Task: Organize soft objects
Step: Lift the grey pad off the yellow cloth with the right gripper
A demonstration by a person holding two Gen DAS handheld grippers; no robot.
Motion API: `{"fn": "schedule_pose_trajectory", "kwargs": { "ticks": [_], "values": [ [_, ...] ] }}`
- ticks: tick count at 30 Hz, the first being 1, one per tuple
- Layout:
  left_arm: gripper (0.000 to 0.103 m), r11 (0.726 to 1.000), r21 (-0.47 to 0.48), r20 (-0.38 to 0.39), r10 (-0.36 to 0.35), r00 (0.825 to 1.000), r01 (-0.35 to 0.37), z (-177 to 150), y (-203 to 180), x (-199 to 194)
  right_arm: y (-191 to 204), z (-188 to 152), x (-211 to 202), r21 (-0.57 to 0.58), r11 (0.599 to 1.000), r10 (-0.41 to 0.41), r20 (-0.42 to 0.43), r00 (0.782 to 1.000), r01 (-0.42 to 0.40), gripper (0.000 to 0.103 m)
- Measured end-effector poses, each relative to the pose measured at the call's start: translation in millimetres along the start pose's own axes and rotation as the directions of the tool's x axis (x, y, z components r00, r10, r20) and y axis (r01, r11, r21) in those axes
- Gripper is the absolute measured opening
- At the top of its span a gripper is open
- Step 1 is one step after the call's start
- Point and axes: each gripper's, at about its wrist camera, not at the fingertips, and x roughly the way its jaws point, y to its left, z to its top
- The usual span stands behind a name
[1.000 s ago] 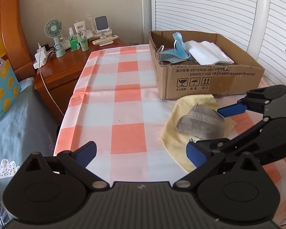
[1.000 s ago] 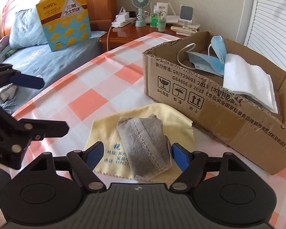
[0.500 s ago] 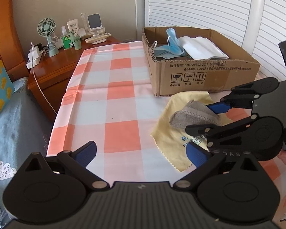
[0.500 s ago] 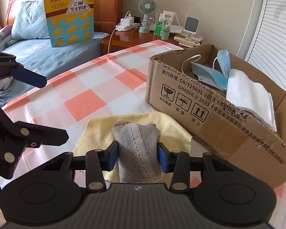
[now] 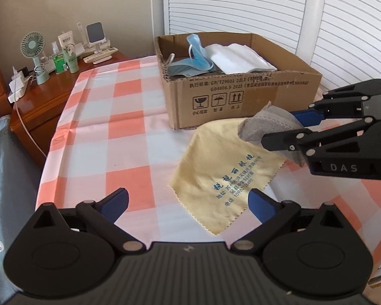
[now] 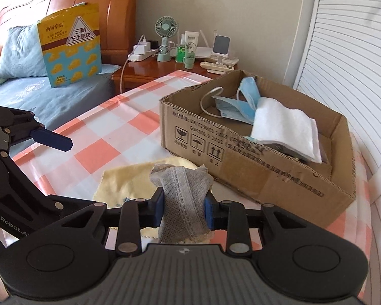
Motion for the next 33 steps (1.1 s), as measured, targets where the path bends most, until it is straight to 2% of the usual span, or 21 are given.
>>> {"fn": "schedule_pose_trajectory", "kwargs": {
  "ticks": [6,12,15,17,23,28,31,33],
  "values": [
    [0.1,0.996,0.015,-0.028,-0.082,0.996,0.083,-3,-11,16,-31,-24,-15,0.088,0.992,-0.086,-0.037,0.996,0.089,0.036],
    [0.102,0.995,0.001,-0.073,-0.102,0.992,0.102,-8,-13,32,-49,-44,-16,0.156,0.979,-0.117,-0.078,0.99,0.128,0.038],
    [0.103,0.997,0.036,-0.067,-0.07,0.995,0.072,-10,-17,34,-49,-47,-14,0.165,0.978,-0.116,-0.071,0.991,0.127,0.045],
    [0.103,0.997,0.043,-0.046,-0.067,0.997,0.069,-13,-17,34,-49,-49,-14,0.175,0.976,-0.119,-0.061,0.991,0.128,0.065],
    [0.103,0.997,0.041,0.032,-0.063,0.998,0.061,-22,-17,31,-48,-56,-16,0.196,0.972,-0.126,-0.038,0.991,0.131,0.094],
    [0.103,0.995,0.061,0.041,-0.079,0.996,0.077,-14,-18,40,-51,-69,-12,0.221,0.967,-0.116,-0.067,0.991,0.128,0.095],
    [0.103,0.995,0.067,0.026,-0.082,0.996,0.08,-4,-20,48,-52,-77,-12,0.235,0.963,-0.12,-0.062,0.991,0.131,0.103],
    [0.103,0.994,0.067,0.018,-0.082,0.996,0.081,2,-23,53,-52,-80,-13,0.235,0.963,-0.121,-0.053,0.991,0.13,0.103]
  ]
}}
